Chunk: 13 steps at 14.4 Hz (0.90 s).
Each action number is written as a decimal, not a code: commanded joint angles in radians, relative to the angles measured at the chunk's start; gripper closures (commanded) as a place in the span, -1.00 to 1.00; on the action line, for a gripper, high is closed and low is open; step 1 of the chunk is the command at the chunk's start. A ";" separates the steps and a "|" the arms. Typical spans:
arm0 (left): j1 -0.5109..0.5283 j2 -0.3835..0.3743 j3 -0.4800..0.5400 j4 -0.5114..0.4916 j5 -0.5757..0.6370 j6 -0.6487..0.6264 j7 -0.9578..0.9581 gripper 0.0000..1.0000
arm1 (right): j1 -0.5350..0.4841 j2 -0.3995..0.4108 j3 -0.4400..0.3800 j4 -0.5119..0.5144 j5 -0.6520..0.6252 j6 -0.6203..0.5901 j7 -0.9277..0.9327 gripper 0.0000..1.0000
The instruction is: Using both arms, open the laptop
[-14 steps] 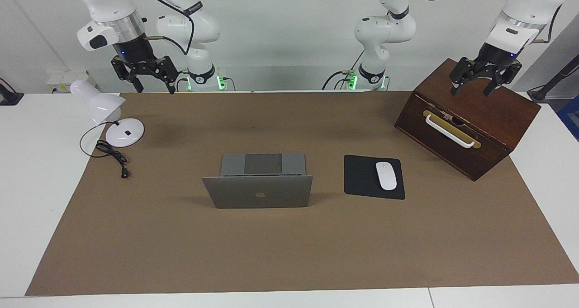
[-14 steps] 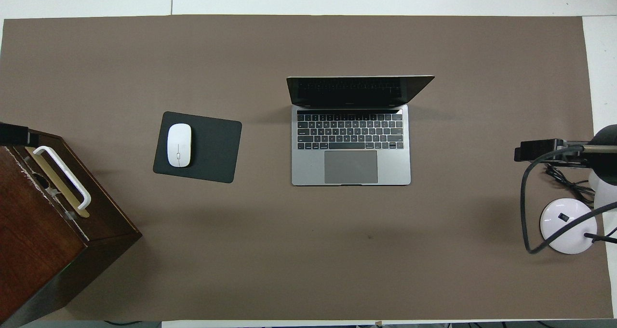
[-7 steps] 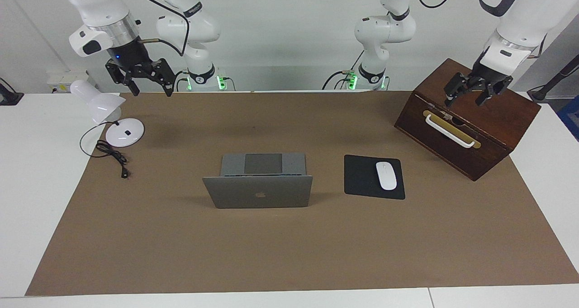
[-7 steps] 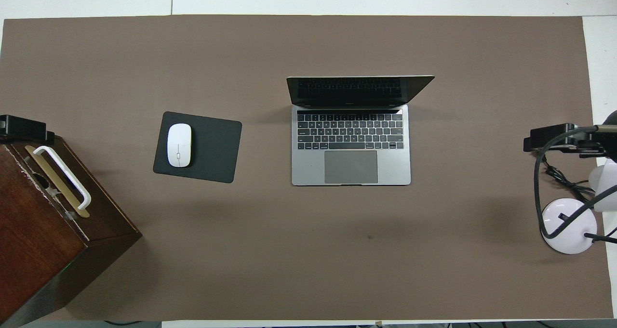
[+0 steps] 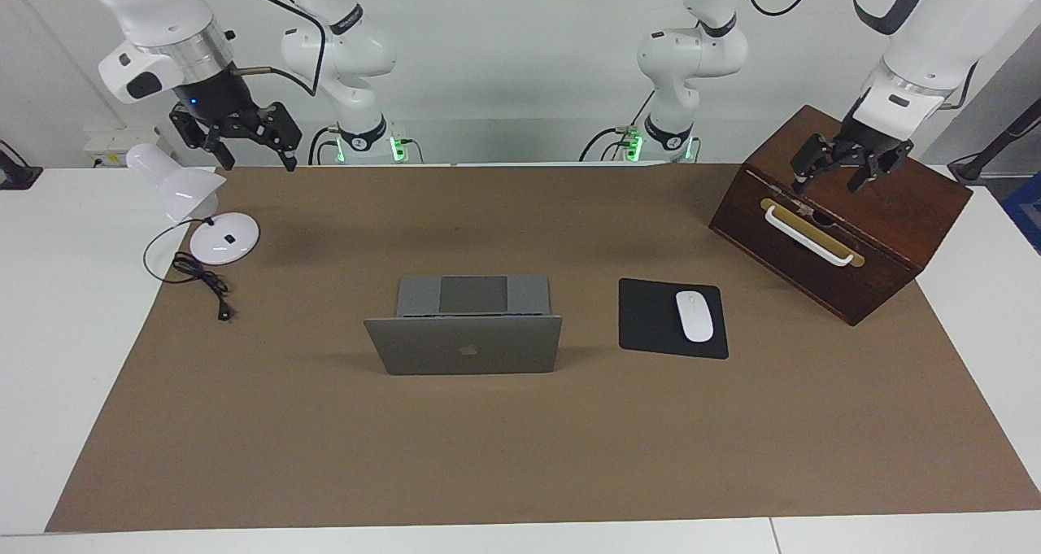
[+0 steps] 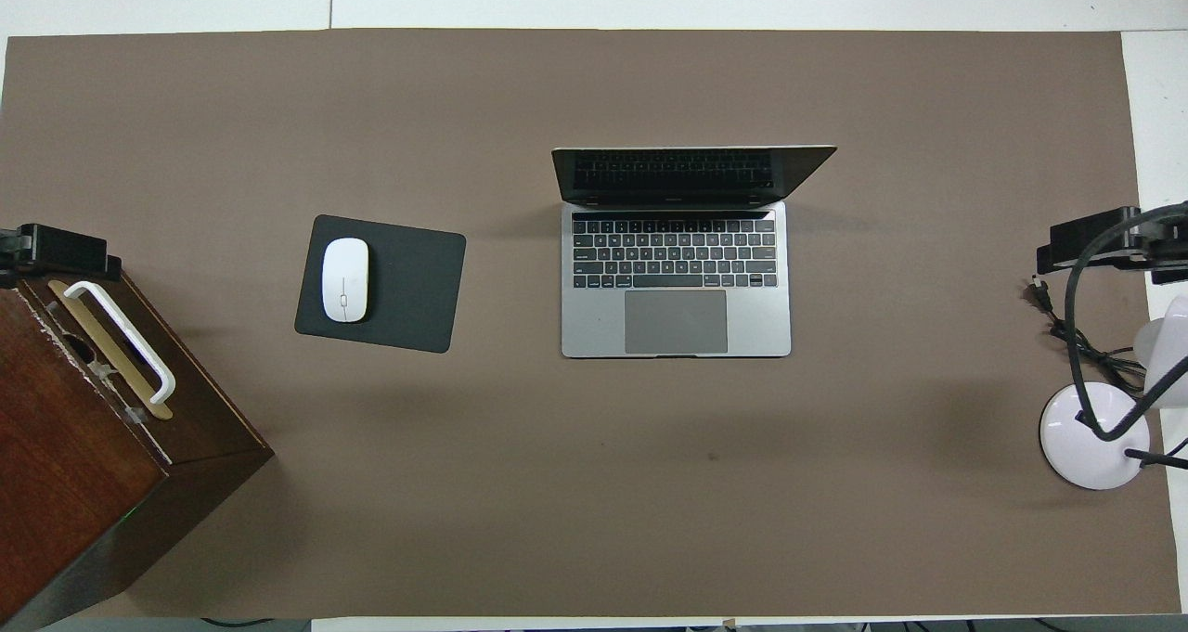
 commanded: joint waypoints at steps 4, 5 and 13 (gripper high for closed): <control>-0.002 -0.006 0.007 0.028 0.001 -0.076 -0.015 -1.00 | 0.002 0.020 -0.007 0.023 -0.027 -0.002 -0.041 -1.00; 0.000 -0.004 0.007 0.042 0.002 -0.091 -0.015 -1.00 | 0.000 0.016 -0.008 0.016 -0.027 0.006 -0.040 -1.00; -0.008 -0.006 0.007 0.037 0.009 -0.088 -0.019 -1.00 | 0.000 0.004 -0.014 -0.069 -0.018 -0.017 -0.034 -1.00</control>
